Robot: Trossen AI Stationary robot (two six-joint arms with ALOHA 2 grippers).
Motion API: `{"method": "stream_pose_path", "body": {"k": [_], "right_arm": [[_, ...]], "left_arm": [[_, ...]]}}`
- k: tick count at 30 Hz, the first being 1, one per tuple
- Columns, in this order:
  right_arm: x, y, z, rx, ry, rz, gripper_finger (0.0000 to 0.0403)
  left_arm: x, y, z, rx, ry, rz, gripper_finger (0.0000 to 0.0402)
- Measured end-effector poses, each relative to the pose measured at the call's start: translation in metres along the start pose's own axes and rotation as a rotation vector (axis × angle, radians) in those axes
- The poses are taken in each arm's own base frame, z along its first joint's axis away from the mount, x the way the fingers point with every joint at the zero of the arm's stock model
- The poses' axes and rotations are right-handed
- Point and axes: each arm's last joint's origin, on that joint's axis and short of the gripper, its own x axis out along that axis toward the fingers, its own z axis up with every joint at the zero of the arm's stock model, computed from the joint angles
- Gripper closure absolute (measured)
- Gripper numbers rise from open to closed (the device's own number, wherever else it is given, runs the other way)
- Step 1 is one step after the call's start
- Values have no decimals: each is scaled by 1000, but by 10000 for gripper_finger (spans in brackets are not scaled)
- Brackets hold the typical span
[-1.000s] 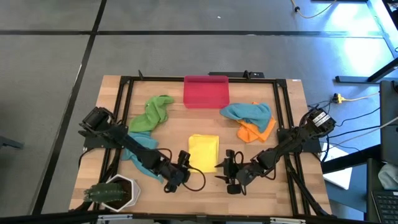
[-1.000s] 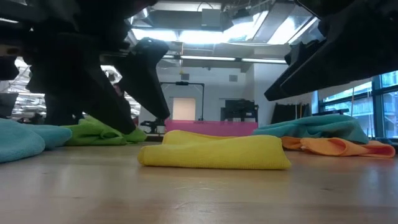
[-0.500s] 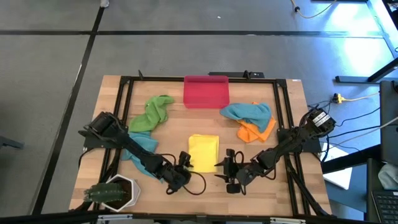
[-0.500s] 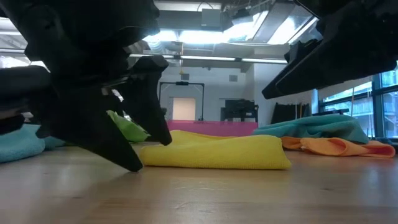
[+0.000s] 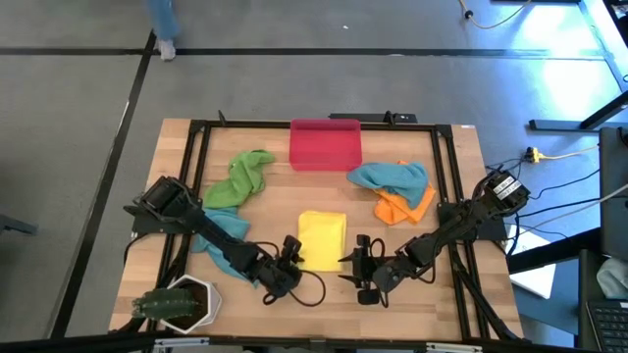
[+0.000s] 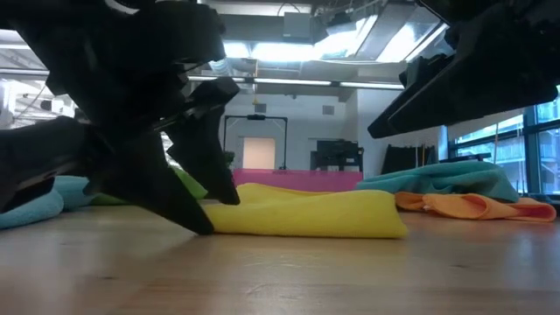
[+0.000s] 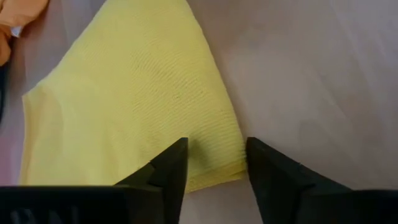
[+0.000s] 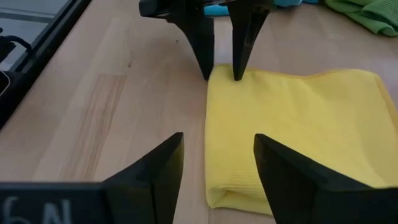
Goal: Roll microfiber towels into tight, uniform cylinder then place into a basket
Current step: Roll the yellow microfiber cloth
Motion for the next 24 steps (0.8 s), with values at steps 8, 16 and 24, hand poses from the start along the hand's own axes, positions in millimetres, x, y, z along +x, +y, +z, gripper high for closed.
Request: {"method": "stream_pose_path", "body": {"k": [8,16,24], "right_arm": [[-1,5,14,5,-122,87,207],[-5,11,21,-115,-209,111,173],[3,12,12,-120,-170,86,127]], "left_arm": [[2,2,-1,21,8,1,327],[3,3,-3,2,14,3,397],[1,9,1,-74,-14,-81,401]]}}
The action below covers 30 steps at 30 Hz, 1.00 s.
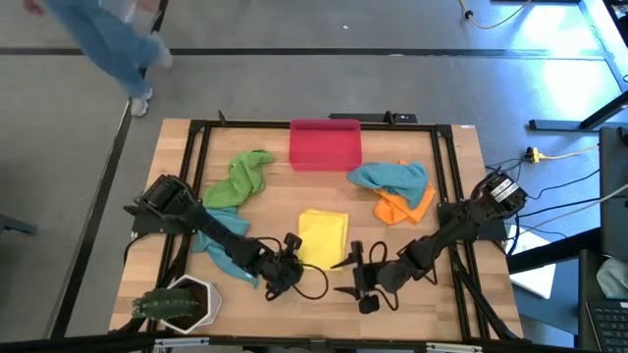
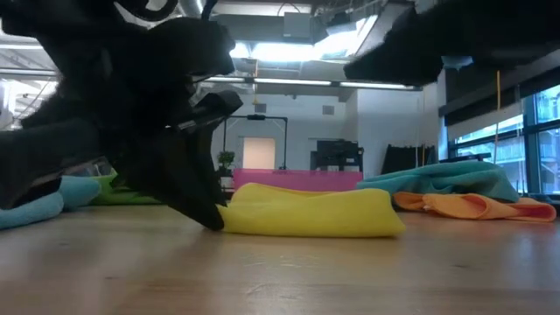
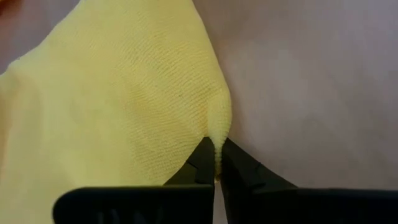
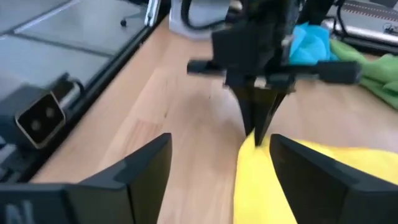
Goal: Roll microfiber towels into tight, uniform cylinder then place into a basket
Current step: Roll the yellow microfiber cloth
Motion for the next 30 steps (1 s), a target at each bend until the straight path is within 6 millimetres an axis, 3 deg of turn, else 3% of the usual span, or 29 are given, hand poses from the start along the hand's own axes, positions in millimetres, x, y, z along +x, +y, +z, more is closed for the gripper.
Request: {"method": "stream_pose_path", "body": {"k": [6,16,21,30], "right_arm": [[11,5,-17,-76,92,-14,119],[36,19,-21,-277,332,-129,118],[36,25,-15,-345,373,-247,118],[34,24,-18,-344,430,-280,118]], "left_arm": [[-6,13,6,-91,-40,-69,401],[-18,33,15,-186,-111,-148,401],[-17,36,16,-213,-125,-210,401],[-22,39,19,-223,-158,-226,401]]}}
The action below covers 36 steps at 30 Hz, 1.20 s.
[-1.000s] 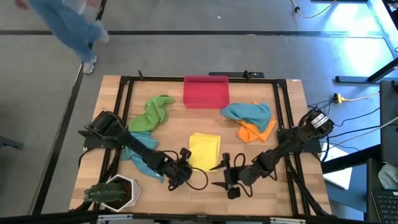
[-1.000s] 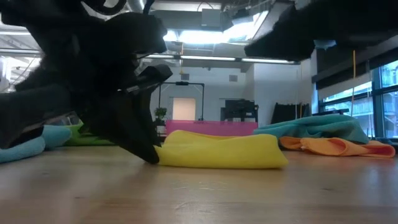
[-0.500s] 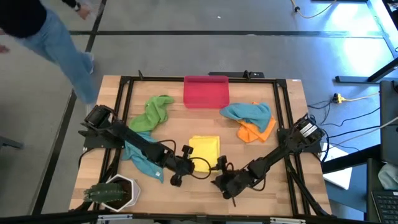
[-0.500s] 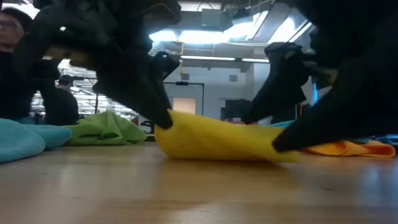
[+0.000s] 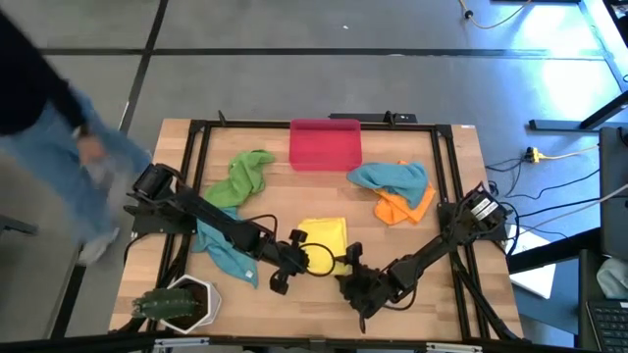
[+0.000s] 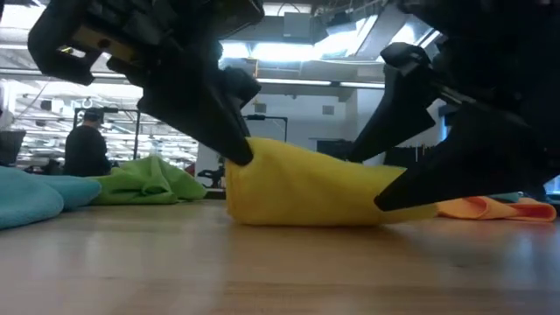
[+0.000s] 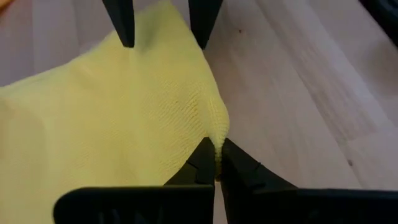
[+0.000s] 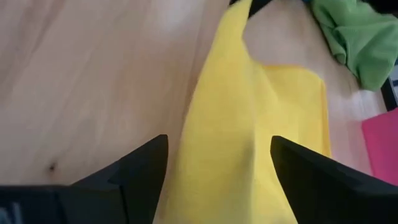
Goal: Roll microfiber towels into tight, uniform cylinder then place into a basket
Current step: Roll the yellow microfiber cloth
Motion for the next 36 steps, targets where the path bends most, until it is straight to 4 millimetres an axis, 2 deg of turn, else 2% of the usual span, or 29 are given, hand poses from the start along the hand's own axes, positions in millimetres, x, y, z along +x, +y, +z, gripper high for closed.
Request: {"method": "stream_pose_path", "body": {"k": [9,29,31,36], "right_arm": [[7,7,-9,-27,32,-51,130],[-6,20,-8,-44,-11,-54,379],[-6,20,-7,-14,-18,-53,391],[-6,22,-6,87,-23,-14,390]], "left_arm": [[-6,1,3,-10,-9,0,401],[-7,1,-5,-16,66,3,401],[-7,1,-6,-16,77,4,401],[-7,0,-6,-24,86,-35,401]]}}
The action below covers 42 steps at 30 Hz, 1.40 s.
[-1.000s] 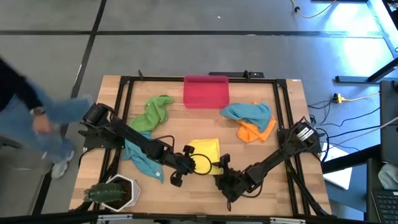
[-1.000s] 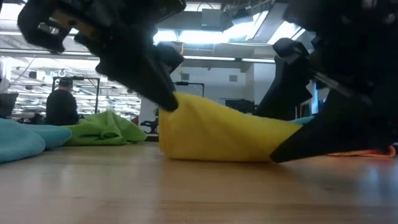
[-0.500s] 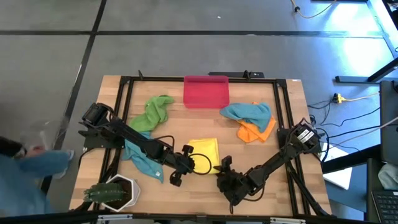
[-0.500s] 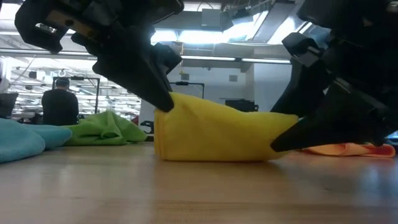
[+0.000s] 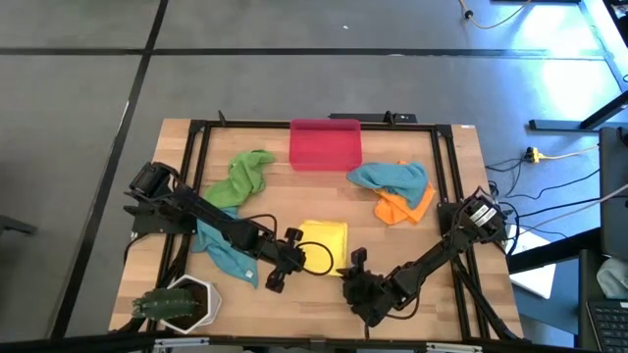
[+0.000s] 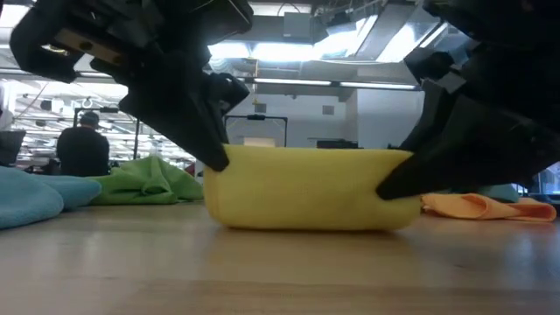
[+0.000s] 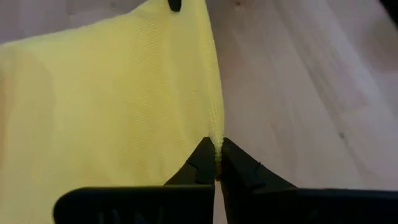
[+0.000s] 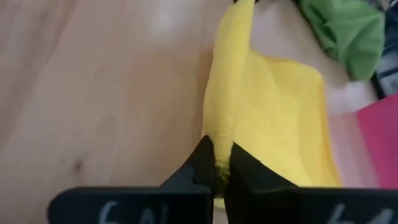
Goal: Roll microfiber towels into tight, uniform cylinder then place into a basket
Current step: Roll the yellow microfiber cloth
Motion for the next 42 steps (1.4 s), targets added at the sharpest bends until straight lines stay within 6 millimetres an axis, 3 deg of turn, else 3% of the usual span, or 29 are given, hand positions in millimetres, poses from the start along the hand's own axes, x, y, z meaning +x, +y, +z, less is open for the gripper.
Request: {"method": "stream_pose_path", "body": {"k": [8,17,21,27,42], "right_arm": [[2,1,9,231,24,143,393],[-7,-19,10,347,28,174,395],[-13,-26,1,425,24,205,395],[2,-33,-18,595,22,325,395],[18,-49,-32,705,38,280,386]], "left_arm": [[0,-2,0,12,4,-65,401],[1,19,0,-4,9,-153,401],[2,29,2,-12,-6,-180,401],[4,43,-1,-45,8,-182,401],[5,65,-6,-52,25,-158,401]]}}
